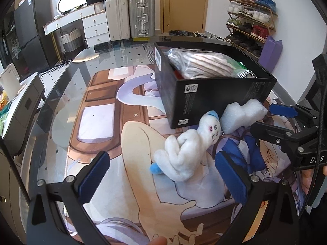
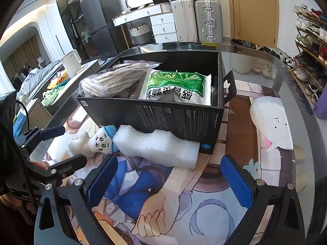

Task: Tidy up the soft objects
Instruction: 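Move the left tool to the white plush toy and the right tool to the foam block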

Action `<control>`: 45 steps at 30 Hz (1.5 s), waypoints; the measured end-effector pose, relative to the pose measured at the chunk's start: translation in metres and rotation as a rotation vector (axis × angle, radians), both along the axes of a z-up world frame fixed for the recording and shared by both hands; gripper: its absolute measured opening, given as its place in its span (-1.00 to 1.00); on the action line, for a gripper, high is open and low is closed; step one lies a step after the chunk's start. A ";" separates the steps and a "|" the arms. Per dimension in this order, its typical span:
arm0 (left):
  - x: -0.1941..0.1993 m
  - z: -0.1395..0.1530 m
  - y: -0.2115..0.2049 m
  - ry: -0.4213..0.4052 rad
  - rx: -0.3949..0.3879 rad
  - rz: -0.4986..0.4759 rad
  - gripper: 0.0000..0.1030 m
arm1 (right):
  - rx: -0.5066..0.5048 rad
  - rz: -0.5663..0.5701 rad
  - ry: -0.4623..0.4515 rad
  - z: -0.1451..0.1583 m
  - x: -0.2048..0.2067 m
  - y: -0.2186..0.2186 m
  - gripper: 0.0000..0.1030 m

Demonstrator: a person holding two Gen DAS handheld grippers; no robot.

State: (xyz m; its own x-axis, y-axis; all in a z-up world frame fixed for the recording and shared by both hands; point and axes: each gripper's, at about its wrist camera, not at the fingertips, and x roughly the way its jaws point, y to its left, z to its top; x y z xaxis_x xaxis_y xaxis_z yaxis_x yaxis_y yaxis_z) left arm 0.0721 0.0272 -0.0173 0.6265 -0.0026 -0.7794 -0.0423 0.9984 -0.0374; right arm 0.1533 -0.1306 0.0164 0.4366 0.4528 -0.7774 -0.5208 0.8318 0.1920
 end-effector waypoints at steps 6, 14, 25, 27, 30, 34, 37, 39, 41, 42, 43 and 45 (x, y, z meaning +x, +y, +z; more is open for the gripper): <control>0.002 -0.002 0.002 0.013 -0.008 0.001 1.00 | 0.024 -0.036 0.010 0.002 0.007 -0.004 0.98; 0.002 -0.003 0.000 0.018 0.000 -0.007 1.00 | 0.020 -0.136 0.041 -0.002 0.027 -0.017 0.98; 0.001 -0.004 -0.002 0.016 0.004 -0.014 1.00 | 0.007 -0.094 0.089 -0.008 0.026 -0.024 0.98; 0.000 -0.004 -0.002 0.017 0.005 -0.017 1.00 | -0.005 -0.083 0.087 -0.008 0.021 -0.022 0.98; 0.000 -0.003 -0.003 0.019 0.007 -0.021 1.00 | -0.046 -0.052 0.086 -0.009 0.015 -0.020 0.98; -0.001 -0.003 -0.006 0.021 0.010 -0.030 1.00 | -0.118 -0.036 0.050 -0.009 0.008 -0.018 0.98; -0.001 -0.003 -0.007 0.021 0.010 -0.034 1.00 | -0.092 -0.031 0.051 -0.008 0.007 -0.019 0.98; -0.002 -0.003 -0.007 0.018 0.008 -0.031 1.00 | -0.086 -0.023 0.044 -0.008 0.006 -0.017 0.98; -0.001 -0.002 -0.007 0.020 0.002 -0.030 1.00 | -0.077 -0.012 0.038 -0.008 0.004 -0.014 0.98; -0.001 -0.003 -0.008 0.020 0.001 -0.030 1.00 | -0.078 -0.007 0.035 -0.009 0.005 -0.012 0.98; -0.001 -0.003 -0.008 0.021 0.000 -0.032 1.00 | -0.082 -0.001 0.030 -0.009 0.004 -0.010 0.98; -0.001 -0.002 -0.009 0.020 -0.002 -0.036 1.00 | -0.099 0.014 0.017 -0.010 0.002 -0.006 0.98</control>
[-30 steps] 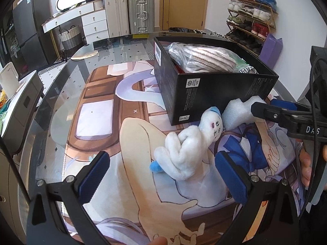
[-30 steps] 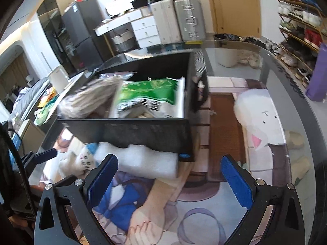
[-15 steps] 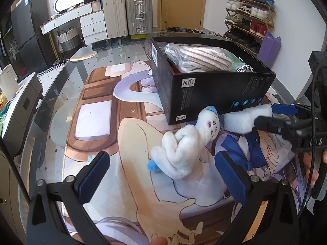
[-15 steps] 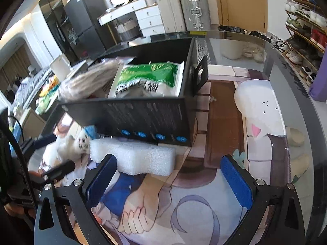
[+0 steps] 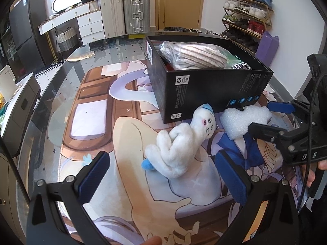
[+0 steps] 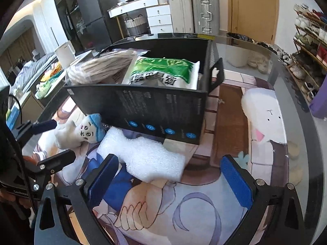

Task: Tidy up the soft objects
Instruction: 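Move the left tool to the white plush toy and the right tool to the foam block, then grasp the white plush toy with the left tool while the right tool grasps the foam block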

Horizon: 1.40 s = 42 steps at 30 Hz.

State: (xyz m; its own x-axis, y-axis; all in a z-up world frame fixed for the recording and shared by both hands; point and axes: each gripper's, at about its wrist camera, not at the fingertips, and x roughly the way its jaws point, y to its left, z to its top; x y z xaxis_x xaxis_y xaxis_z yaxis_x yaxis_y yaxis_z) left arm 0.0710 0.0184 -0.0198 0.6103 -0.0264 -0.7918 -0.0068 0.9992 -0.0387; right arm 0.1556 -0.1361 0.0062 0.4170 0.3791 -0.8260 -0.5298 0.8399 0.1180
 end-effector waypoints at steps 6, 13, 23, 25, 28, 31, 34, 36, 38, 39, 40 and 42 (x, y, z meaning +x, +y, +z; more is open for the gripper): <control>-0.001 0.001 -0.003 -0.009 -0.003 -0.016 0.99 | 0.003 0.036 -0.008 0.000 -0.003 0.006 0.67; -0.001 0.002 -0.003 -0.013 -0.006 -0.023 0.98 | -0.003 0.070 -0.044 0.005 -0.010 0.008 0.11; 0.000 -0.002 -0.001 -0.013 -0.040 -0.029 0.46 | -0.024 0.101 -0.058 0.007 -0.014 0.010 0.08; -0.001 -0.003 -0.002 -0.008 -0.047 -0.037 0.22 | -0.024 0.105 -0.058 0.007 -0.015 0.009 0.08; -0.003 -0.001 -0.005 -0.016 -0.056 -0.065 -0.03 | -0.027 0.109 -0.055 0.006 -0.015 0.011 0.08; -0.005 0.001 -0.010 -0.027 -0.058 -0.090 -0.16 | -0.031 0.117 -0.053 0.005 -0.016 0.012 0.08; -0.006 0.004 -0.014 -0.034 -0.055 -0.109 -0.36 | -0.032 0.125 -0.055 0.005 -0.017 0.014 0.08; -0.007 0.005 -0.016 -0.040 -0.045 -0.117 -0.46 | -0.032 0.126 -0.054 0.005 -0.017 0.012 0.08; -0.008 0.006 -0.016 -0.046 -0.044 -0.120 -0.50 | -0.032 0.129 -0.056 0.006 -0.017 0.012 0.08; -0.008 0.007 -0.016 -0.050 -0.045 -0.121 -0.51 | -0.032 0.130 -0.056 0.005 -0.018 0.012 0.08; -0.008 0.007 -0.016 -0.052 -0.045 -0.121 -0.52 | -0.032 0.131 -0.057 0.005 -0.018 0.012 0.08; -0.009 0.009 -0.016 -0.057 -0.048 -0.125 -0.54 | -0.031 0.133 -0.058 0.006 -0.018 0.012 0.08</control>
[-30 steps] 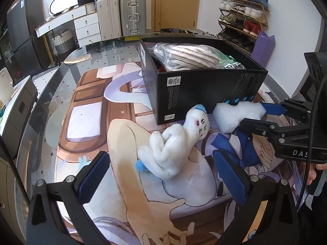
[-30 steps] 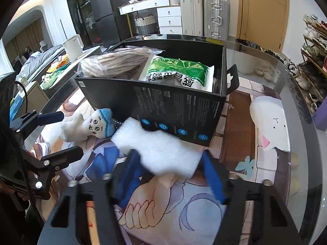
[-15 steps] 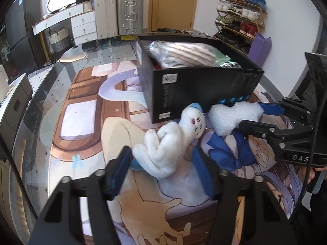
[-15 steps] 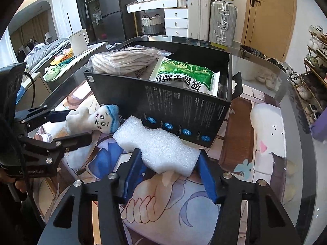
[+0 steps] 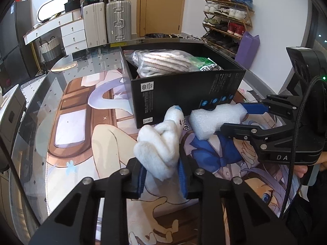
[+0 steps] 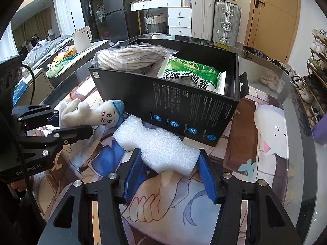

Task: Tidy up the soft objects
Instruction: 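Grasp the white plush toy with the left tool while the right tool grasps the foam block, then lift and carry the plush toy and foam block over the black box with both tools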

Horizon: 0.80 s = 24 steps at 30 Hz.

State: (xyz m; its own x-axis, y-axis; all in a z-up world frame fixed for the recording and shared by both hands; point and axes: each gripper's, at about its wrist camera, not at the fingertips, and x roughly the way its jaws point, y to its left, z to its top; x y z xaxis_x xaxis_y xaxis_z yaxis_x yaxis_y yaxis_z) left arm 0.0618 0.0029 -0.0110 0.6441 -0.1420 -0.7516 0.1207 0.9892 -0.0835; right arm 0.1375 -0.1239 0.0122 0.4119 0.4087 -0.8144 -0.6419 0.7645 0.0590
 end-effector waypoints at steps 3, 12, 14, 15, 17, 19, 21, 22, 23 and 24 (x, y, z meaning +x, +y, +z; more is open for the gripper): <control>-0.002 0.002 0.000 -0.009 -0.005 -0.004 -0.55 | 0.002 0.003 -0.002 0.001 -0.001 -0.001 0.08; -0.006 0.011 -0.001 -0.038 -0.026 -0.015 -0.55 | 0.016 0.012 -0.021 0.009 -0.003 -0.004 0.08; -0.007 0.014 0.000 -0.049 -0.030 -0.014 -0.55 | 0.026 0.014 -0.026 0.013 -0.004 -0.006 0.08; -0.008 0.016 0.001 -0.054 -0.033 -0.013 -0.55 | 0.030 0.014 -0.031 0.015 -0.004 -0.008 0.08; -0.009 0.020 0.001 -0.064 -0.036 -0.012 -0.55 | 0.037 0.015 -0.040 0.020 -0.006 -0.009 0.08; -0.011 0.024 0.002 -0.081 -0.041 -0.009 -0.55 | 0.043 0.013 -0.050 0.022 -0.007 -0.013 0.08; -0.013 0.028 0.003 -0.094 -0.042 -0.005 -0.55 | 0.052 0.011 -0.055 0.026 -0.007 -0.016 0.08; -0.013 0.029 0.003 -0.101 -0.044 -0.003 -0.55 | 0.058 0.013 -0.057 0.028 -0.008 -0.018 0.08; -0.015 0.032 0.004 -0.110 -0.045 -0.001 -0.55 | 0.062 0.013 -0.059 0.029 -0.008 -0.018 0.08; -0.015 0.034 0.004 -0.115 -0.045 0.000 -0.55 | 0.068 0.013 -0.061 0.031 -0.008 -0.018 0.08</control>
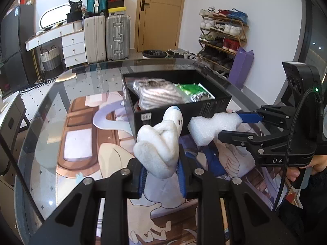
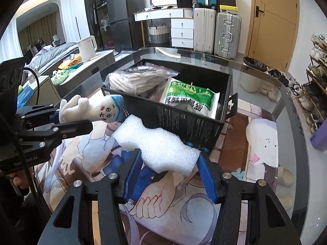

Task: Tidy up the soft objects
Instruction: 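Lift and carry the plush toy and foam block over the black box with both tools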

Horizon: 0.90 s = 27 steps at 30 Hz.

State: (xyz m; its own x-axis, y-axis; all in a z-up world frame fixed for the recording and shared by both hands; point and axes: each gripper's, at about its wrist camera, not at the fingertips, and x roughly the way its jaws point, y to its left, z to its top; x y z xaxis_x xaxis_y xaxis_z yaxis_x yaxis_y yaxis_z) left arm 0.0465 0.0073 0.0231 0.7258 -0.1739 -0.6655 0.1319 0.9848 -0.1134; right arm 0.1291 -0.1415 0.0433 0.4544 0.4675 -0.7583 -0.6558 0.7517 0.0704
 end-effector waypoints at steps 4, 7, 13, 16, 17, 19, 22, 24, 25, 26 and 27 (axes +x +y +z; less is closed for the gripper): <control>-0.003 0.009 0.002 -0.036 -0.005 0.012 -0.55 | 0.022 0.002 -0.013 0.008 -0.001 -0.005 0.08; -0.005 0.016 0.004 -0.056 -0.007 0.020 -0.55 | 0.038 0.003 -0.025 0.015 -0.003 -0.008 0.08; -0.004 0.023 0.006 -0.085 -0.002 0.040 -0.55 | 0.064 -0.011 -0.057 0.028 -0.005 -0.013 0.08; -0.004 0.027 0.008 -0.097 -0.005 0.053 -0.55 | 0.080 -0.018 -0.072 0.036 -0.005 -0.016 0.08; -0.003 0.029 0.009 -0.102 -0.008 0.056 -0.55 | 0.086 -0.020 -0.077 0.038 -0.005 -0.017 0.08; -0.001 0.031 0.008 -0.110 -0.012 0.058 -0.55 | 0.096 -0.032 -0.089 0.044 -0.005 -0.022 0.08; 0.003 0.035 0.007 -0.119 -0.013 0.058 -0.55 | 0.113 -0.052 -0.100 0.048 -0.002 -0.026 0.08; 0.006 0.036 0.005 -0.123 -0.013 0.055 -0.55 | 0.118 -0.062 -0.105 0.050 0.000 -0.027 0.08; 0.007 0.037 0.005 -0.124 -0.011 0.056 -0.55 | 0.119 -0.069 -0.108 0.051 0.002 -0.028 0.08; 0.009 0.037 0.005 -0.124 -0.010 0.056 -0.55 | 0.122 -0.075 -0.110 0.052 0.003 -0.029 0.08; 0.011 0.038 0.004 -0.125 -0.009 0.057 -0.55 | 0.124 -0.082 -0.111 0.052 0.005 -0.030 0.08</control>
State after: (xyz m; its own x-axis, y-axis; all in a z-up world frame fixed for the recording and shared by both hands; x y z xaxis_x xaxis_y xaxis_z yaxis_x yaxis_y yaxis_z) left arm 0.0578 0.0112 0.0610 0.8121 -0.1352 -0.5676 0.0891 0.9901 -0.1083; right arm 0.1343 -0.1712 0.0958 0.5726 0.5118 -0.6405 -0.6013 0.7932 0.0963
